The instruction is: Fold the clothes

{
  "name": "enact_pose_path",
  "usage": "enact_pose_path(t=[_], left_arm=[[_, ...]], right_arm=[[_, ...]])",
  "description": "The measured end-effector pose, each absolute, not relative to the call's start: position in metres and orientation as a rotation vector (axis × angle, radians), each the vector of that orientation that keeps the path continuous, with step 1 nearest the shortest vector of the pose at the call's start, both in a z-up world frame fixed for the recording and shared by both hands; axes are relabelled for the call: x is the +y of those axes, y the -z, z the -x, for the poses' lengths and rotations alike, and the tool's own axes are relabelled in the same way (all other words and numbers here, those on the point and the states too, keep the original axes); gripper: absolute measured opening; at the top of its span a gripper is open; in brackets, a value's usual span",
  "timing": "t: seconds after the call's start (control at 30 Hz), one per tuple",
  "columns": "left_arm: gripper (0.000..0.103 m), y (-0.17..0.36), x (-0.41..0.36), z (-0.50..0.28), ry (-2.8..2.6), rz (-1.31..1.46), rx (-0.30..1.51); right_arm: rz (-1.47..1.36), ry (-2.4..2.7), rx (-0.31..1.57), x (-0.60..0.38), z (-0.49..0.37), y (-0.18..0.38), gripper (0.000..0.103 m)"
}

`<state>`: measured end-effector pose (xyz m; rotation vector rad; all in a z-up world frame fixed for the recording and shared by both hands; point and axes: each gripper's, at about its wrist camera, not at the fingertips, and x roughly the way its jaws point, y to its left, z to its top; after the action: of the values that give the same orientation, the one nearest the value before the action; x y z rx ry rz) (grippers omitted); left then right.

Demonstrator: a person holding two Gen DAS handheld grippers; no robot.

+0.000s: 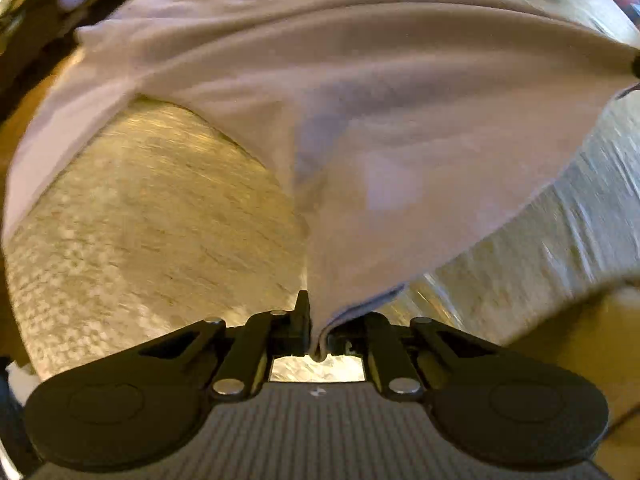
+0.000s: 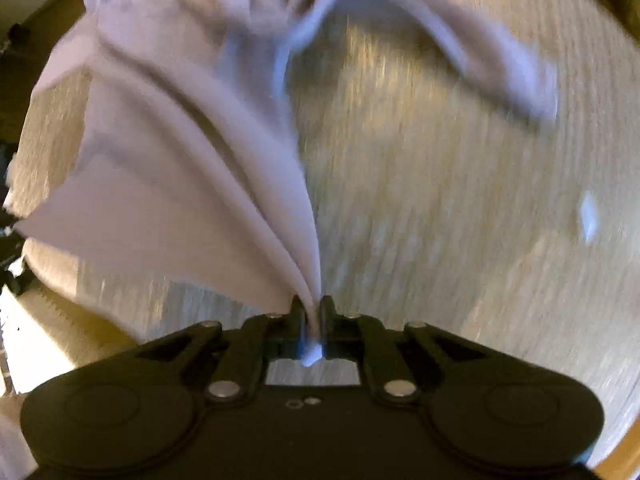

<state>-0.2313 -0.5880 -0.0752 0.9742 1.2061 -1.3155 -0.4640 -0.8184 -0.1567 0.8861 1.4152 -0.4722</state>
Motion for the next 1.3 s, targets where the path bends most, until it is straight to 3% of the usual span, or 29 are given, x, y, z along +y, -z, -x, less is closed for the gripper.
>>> enact_pose_path(t=[0.2, 0.3, 0.53, 0.87, 1.13, 1.3], left_arm=[[0.005, 0.097, -0.563, 0.242, 1.341, -1.145, 1.212], [0.005, 0.099, -0.552, 0.237, 1.328, -1.199, 1.218], [0.005, 0.122, -0.555, 0.224, 1.265, -1.255, 1.258], [0.005, 0.141, -0.568, 0.230, 1.171, -1.313, 1.339], [0.006, 0.152, -0.581, 0.229, 1.053, -1.334, 1.435], [0.006, 0.156, -0.589, 0.232, 1.015, -1.385, 1.445]], right_arm=[[-0.950, 0.382, 1.508, -0.779, 0.457, 0.201, 0.103], [-0.911, 0.428, 1.490, -0.793, 0.452, 0.197, 0.103], [-0.800, 0.780, 1.260, -0.906, 0.450, 0.155, 0.103], [-1.228, 1.163, 1.053, -1.036, 0.504, 0.199, 0.103], [-1.124, 1.154, 1.125, -1.059, 0.513, 0.235, 0.103], [-0.858, 1.062, 1.241, -1.047, 0.491, 0.227, 0.103]])
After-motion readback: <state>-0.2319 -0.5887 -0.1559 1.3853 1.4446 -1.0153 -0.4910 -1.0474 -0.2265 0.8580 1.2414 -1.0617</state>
